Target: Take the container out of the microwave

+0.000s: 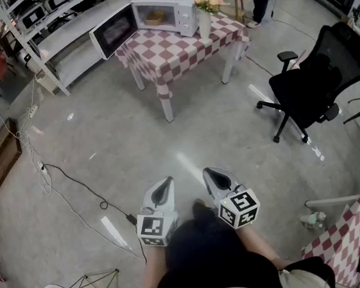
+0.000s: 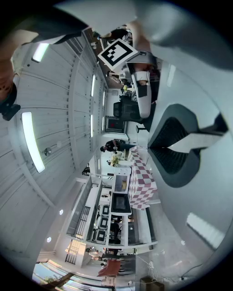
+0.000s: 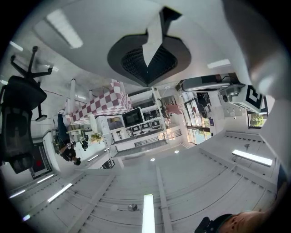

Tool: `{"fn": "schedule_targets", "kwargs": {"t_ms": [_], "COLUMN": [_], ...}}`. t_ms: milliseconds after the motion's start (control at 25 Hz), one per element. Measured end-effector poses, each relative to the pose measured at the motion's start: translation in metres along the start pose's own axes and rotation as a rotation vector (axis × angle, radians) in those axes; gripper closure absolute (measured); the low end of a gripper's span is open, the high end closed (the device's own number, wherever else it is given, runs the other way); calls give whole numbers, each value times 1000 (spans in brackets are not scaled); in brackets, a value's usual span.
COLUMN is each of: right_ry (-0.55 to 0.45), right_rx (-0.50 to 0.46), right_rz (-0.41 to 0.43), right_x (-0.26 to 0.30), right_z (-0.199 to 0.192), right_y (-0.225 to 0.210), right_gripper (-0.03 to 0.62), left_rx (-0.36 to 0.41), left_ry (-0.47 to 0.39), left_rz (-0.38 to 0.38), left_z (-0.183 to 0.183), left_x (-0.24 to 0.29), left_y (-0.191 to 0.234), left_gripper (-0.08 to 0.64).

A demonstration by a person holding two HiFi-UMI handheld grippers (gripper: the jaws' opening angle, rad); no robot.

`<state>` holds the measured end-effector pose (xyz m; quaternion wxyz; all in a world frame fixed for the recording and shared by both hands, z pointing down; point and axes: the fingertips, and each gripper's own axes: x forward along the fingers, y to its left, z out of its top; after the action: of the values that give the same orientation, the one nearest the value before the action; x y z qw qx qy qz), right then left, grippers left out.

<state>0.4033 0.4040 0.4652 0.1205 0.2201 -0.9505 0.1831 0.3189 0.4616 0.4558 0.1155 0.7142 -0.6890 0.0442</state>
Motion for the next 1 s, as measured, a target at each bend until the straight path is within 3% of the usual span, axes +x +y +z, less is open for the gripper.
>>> {"fn": "schedule_targets", "kwargs": {"t_ms": [360, 840, 1000], "right_ry": [-14, 13, 47], "right_rx": [-17, -7, -16], "right_rz": [-27, -35, -15], "right_x": [-23, -39, -37], "right_z": [-6, -31, -40], "right_y": [10, 42, 52], "right_gripper": [592, 591, 591], "left_rx": [3, -10, -3], "left_ry": [-28, -31, -38], "left_rz": [92, 85, 117], "left_z": [0, -17, -19], "left_x": [-32, -77, -88], "left_y": [9, 0, 5], "left_gripper": [551, 551, 551]}}
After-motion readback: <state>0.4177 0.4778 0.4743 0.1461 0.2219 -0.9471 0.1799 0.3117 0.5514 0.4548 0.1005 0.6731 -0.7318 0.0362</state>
